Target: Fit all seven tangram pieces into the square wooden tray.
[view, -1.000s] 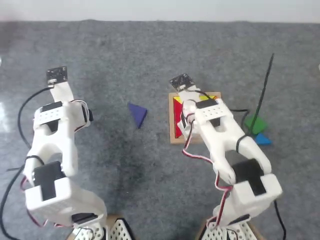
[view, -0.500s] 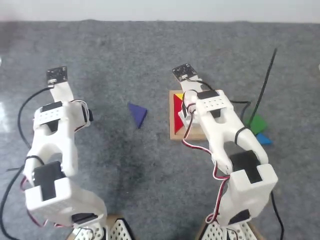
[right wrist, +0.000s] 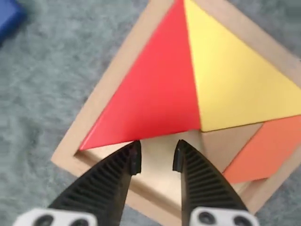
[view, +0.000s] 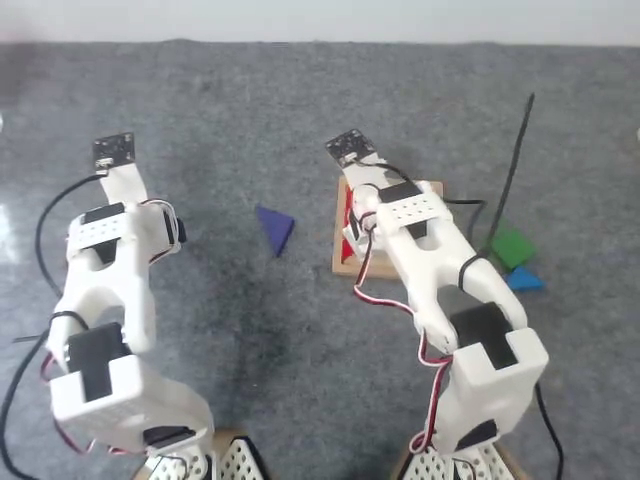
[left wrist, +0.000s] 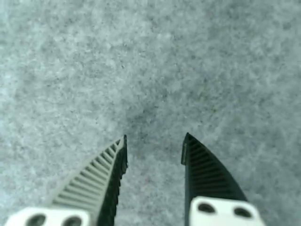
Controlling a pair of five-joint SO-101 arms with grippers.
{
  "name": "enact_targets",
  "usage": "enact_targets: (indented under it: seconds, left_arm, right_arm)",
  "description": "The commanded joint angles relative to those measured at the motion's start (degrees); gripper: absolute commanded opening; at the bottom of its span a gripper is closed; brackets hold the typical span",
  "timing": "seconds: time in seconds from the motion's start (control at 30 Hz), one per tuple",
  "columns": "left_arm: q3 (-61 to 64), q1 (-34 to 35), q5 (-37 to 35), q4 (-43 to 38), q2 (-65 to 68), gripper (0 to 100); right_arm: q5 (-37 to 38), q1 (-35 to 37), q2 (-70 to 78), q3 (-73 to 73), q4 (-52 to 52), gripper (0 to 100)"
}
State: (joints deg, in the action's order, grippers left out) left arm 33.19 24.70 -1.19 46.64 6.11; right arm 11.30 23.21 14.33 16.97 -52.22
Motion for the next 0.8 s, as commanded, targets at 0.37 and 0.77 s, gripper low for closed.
enact_targets:
  seconds: [0.37,0.77]
  left_arm:
    - [-0.75,-0.35,0.62,-0.97,-0.35,19]
    - [-0.75,-0.44,0.62,-0.79,-0.35,19]
  right_arm:
    - [3.43,-5.05,-25.98,-4.04,-13.58,14.0]
    - [9.05,-32.31,-23.96,-4.04,-24.75,14.3]
